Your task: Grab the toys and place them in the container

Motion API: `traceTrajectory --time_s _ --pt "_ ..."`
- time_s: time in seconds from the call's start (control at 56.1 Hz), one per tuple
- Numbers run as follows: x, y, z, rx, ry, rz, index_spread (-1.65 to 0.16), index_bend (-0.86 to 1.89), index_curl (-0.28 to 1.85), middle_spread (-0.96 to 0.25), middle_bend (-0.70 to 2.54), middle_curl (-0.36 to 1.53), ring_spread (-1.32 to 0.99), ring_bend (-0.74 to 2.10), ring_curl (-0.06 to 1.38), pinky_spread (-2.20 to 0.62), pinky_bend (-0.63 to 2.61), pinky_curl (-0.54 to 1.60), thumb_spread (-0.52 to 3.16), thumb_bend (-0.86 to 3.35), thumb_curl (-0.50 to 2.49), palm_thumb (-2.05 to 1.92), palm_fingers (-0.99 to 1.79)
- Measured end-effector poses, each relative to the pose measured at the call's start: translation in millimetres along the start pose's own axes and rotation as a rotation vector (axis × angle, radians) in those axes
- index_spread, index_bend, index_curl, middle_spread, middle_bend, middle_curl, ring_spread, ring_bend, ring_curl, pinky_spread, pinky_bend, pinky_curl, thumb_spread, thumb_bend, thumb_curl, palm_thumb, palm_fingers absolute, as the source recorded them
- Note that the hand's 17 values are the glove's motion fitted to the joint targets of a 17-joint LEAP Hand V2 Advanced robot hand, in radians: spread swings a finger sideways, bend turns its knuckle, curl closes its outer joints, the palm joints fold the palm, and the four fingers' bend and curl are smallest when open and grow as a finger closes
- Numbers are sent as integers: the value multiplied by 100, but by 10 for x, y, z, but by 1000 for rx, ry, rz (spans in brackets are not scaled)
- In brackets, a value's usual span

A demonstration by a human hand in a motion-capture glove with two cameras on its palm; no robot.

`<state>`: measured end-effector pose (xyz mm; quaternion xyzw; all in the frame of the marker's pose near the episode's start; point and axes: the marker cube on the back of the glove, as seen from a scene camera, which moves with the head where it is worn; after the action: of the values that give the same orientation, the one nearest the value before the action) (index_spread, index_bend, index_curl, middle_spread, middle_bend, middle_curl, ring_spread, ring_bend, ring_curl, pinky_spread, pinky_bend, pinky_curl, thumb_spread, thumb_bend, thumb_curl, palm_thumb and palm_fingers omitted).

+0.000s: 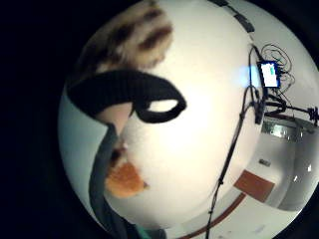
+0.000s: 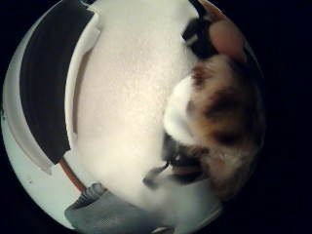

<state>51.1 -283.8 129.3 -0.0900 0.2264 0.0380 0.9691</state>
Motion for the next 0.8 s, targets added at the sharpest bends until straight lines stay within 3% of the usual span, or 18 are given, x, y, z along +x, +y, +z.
traceTrajectory --time_s 0.143,0.267,0.339,0.499,0.624,0.802 --pt "-10 -43 -184 72 -182 47 -39 42 41 -26 73 43 -24 55 13 -23 99 32 139 17 42 46 91" --pt "582 -133 -951 193 -127 39 -37 50 49 -28 76 49 -38 64 20 -35 97 36 122 18 52 58 98" --pt "545 -145 -1456 258 -275 122 -35 52 54 -28 77 52 -43 67 22 -38 97 37 114 17 56 60 98" --pt "504 -159 -1958 295 -306 67 -34 57 61 -29 80 57 -50 68 26 -41 96 39 99 14 65 62 97" --pt "-153 -290 -2082 281 -357 -64 -33 59 66 -29 82 61 -53 69 29 -42 97 40 92 11 70 62 96" --pt "-1928 -479 -2461 273 -298 -372 -33 59 72 -29 81 66 -55 69 32 -42 101 42 86 8 77 62 91"
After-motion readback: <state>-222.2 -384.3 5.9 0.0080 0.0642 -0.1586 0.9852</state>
